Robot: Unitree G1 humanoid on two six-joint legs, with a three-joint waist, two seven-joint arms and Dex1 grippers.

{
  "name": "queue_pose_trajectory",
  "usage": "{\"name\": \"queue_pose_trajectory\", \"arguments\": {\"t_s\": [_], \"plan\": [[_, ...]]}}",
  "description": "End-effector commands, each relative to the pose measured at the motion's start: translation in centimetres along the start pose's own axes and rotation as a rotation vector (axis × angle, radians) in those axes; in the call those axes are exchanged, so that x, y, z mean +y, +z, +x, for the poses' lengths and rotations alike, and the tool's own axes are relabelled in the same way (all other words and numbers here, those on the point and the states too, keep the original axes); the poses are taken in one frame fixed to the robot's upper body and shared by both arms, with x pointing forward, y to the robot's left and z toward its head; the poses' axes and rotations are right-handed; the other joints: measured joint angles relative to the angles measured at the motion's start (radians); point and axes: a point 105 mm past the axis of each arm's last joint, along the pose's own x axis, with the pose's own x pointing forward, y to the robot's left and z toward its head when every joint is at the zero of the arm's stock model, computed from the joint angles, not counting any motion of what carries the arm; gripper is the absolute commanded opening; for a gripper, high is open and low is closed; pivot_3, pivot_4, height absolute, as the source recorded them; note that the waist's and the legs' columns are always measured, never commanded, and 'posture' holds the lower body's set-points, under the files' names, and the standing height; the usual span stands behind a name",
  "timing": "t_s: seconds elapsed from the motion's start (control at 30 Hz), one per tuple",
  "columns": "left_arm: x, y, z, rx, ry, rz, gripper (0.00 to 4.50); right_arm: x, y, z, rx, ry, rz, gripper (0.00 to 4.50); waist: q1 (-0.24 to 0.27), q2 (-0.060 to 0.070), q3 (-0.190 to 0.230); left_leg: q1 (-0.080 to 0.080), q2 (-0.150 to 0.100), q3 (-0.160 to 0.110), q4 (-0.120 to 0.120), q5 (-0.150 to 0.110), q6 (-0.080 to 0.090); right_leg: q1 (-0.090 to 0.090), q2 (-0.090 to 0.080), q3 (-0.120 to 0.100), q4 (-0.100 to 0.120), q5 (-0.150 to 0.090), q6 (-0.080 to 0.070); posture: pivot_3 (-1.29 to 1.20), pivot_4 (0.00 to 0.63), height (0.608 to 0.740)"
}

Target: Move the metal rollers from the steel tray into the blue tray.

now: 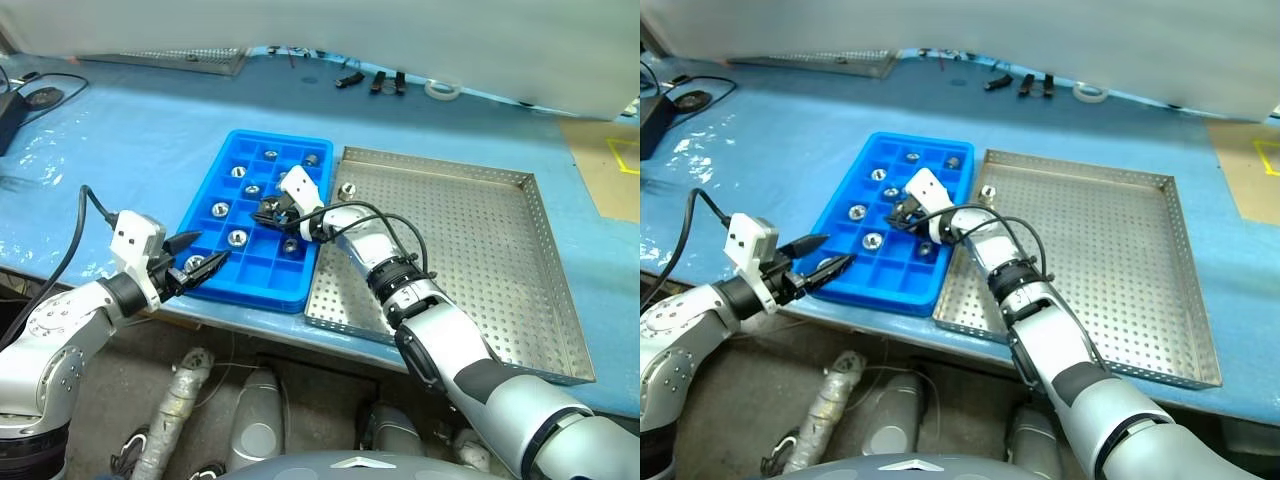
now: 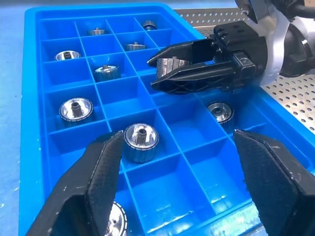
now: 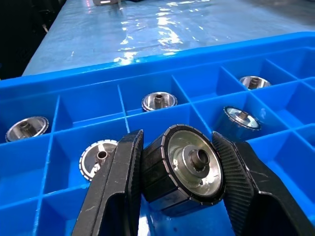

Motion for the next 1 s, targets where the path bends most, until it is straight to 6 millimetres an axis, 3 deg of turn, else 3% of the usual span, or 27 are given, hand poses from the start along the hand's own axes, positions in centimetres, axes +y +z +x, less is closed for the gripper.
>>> {"name": "queue_pose_trajectory", "arguments": {"t_s": [0.03, 0.13, 0.27, 0.4, 0.6, 0.8, 1.0], "plan": [[-0.5, 1.2, 0.2, -0.022, -0.038, 0.036, 3.76, -0.6, 1.3, 0.0, -0.037, -0.027, -0.022, 3.15, 0.000, 0.000, 0.000, 0.000, 0.000, 0.000, 0.000, 0.000, 0.000, 0.000, 0.000, 0.000, 0.000, 0.000, 0.000, 0.48, 0.150, 0.740], [-0.5, 1.4, 0.4, -0.021, -0.057, 0.039, 3.76, -0.7, 1.7, 0.0, -0.047, -0.029, -0.037, 4.13, -0.002, 0.000, 0.000, -0.001, 0.000, 0.000, 0.001, 0.000, 0.000, -0.001, 0.000, 0.000, 0.000, 0.000, 0.000, 0.46, 0.150, 0.740], [-0.7, 1.8, 1.5, -0.027, -0.103, 0.046, 3.76, -2.0, 3.4, -0.8, -0.104, -0.085, -0.052, 4.13, -0.008, 0.000, 0.000, -0.008, 0.000, 0.000, 0.003, 0.003, -0.005, -0.008, 0.000, -0.002, 0.002, 0.001, 0.001, 0.38, 0.150, 0.740], [-1.0, 2.3, 3.5, -0.043, -0.169, 0.052, 3.76, -5.3, 5.6, -2.9, -0.172, -0.230, -0.058, 4.13, -0.013, 0.000, 0.000, -0.009, 0.000, 0.000, 0.007, 0.003, -0.005, -0.009, 0.000, -0.001, 0.005, 0.003, 0.004, 0.29, 0.150, 0.740], [-2.1, 3.2, 6.9, -0.076, -0.283, 0.066, 3.76, -10.6, 4.7, -6.7, -0.152, -0.524, -0.001, 4.13, -0.050, 0.000, 0.000, -0.008, 0.000, 0.000, 0.017, 0.003, -0.005, -0.011, 0.000, 0.002, 0.017, 0.003, 0.005, 0.18, 0.150, 0.740], [-2.9, 3.7, 8.9, -0.083, -0.359, 0.090, 3.76, -12.0, 2.9, -7.9, -0.107, -0.651, 0.035, 4.13, -0.114, 0.000, 0.000, -0.009, -0.001, 0.001, 0.020, 0.004, -0.006, -0.011, 0.001, 0.005, 0.018, 0.004, 0.006, 0.11, 0.150, 0.740], [-2.8, 3.5, 9.2, -0.074, -0.382, 0.096, 3.76, -11.6, 4.2, -8.1, -0.177, -0.637, 0.057, 4.13, -0.147, 0.000, 0.000, -0.009, -0.001, 0.001, 0.019, 0.003, -0.004, -0.012, 0.001, 0.005, 0.018, 0.004, 0.006, 0.09, 0.150, 0.740]]}}
